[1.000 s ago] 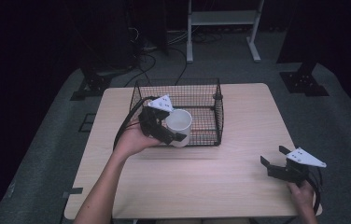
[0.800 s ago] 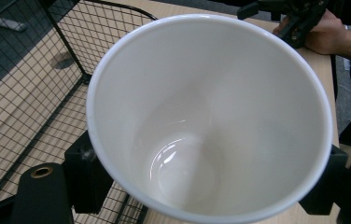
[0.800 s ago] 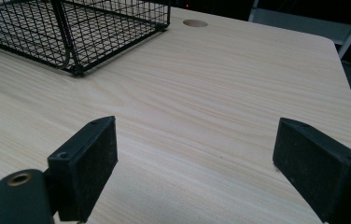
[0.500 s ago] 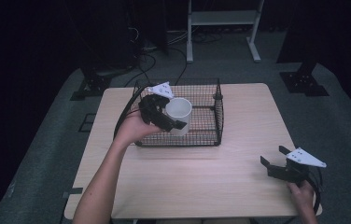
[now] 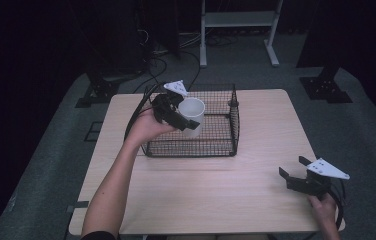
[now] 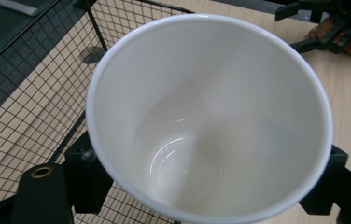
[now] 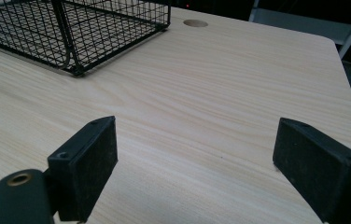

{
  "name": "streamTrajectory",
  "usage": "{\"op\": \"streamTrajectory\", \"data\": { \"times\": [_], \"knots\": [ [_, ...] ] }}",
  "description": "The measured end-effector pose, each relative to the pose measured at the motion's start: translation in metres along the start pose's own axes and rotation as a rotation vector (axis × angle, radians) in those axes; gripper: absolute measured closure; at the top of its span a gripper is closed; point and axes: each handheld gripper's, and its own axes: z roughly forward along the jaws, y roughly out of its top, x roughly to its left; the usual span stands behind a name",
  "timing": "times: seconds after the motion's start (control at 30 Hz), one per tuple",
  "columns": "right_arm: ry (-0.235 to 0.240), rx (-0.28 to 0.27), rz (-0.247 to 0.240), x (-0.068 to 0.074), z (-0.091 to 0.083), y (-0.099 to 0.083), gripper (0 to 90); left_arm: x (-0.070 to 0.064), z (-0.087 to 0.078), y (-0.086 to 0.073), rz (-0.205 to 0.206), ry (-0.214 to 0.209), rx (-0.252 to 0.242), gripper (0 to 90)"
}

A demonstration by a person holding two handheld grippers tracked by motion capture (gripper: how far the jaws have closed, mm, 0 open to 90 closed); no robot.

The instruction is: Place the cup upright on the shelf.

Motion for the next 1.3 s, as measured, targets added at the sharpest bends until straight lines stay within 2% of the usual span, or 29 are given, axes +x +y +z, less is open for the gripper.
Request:
{"op": "streamTrajectory", "data": {
  "times": [0.37,0.93,1.3],
  "knots": [
    [0.001,0.001,0.004,0.0,0.0,0.0,13.1,0.018,0.013,-0.006,-0.038,0.011,0.017,21.1],
    [0.004,-0.002,0.004,-0.001,0.0,0.0,13.1,0.035,0.039,-0.008,-0.053,0.02,0.062,21.0],
    [0.006,-0.007,0.01,-0.002,-0.001,0.0,13.1,0.046,0.06,-0.013,-0.073,0.002,0.082,21.0]
  ]
}}
